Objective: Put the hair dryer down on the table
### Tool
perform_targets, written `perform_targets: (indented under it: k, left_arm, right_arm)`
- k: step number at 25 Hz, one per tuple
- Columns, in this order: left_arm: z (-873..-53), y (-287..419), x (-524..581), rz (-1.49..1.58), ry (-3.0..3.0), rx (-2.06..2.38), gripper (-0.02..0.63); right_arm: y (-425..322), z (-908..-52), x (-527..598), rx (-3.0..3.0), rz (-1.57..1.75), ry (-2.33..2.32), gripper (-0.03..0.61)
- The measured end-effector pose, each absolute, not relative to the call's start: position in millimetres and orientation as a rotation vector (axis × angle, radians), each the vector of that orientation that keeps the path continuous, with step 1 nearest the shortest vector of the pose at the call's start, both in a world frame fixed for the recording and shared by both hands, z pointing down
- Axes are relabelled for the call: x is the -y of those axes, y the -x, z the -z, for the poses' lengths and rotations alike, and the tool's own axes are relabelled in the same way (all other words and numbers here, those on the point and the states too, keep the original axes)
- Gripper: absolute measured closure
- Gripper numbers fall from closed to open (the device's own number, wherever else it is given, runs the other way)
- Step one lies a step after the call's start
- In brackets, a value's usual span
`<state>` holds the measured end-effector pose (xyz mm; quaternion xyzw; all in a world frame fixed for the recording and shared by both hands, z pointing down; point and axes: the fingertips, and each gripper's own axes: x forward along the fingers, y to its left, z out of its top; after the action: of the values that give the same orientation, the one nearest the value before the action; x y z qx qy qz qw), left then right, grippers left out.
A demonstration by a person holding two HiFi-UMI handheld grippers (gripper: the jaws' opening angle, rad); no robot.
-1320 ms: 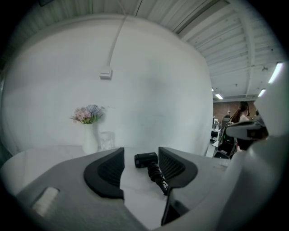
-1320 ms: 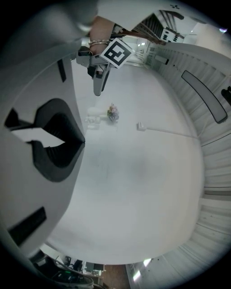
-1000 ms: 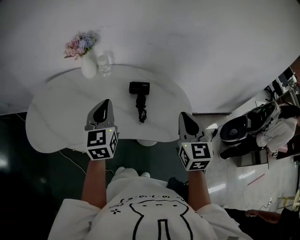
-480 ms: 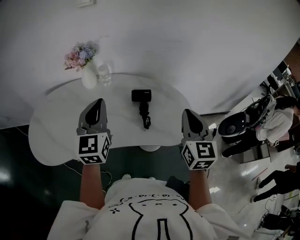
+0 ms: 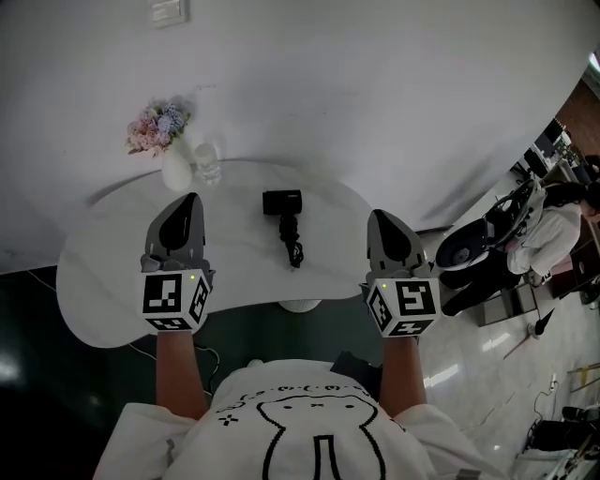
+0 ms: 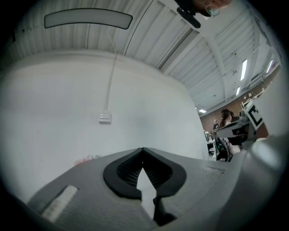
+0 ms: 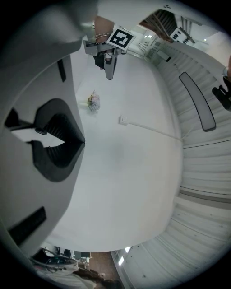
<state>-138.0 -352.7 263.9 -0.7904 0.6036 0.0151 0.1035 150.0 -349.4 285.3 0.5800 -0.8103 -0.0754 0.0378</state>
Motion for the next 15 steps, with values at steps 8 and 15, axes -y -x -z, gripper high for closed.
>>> perform_targets:
  k: [8,15]
  left_arm:
    - [-249,144,349,-0.074,2.319,-1.748,0.595]
    - [-250,144,345,-0.022,2.290,-1.737,0.596]
  right_arm:
    - [-146,-265,346,2.490,0.307,-1.784,0.578]
    - [-143,-262,341,2.492,0.331,-1.772,0.578]
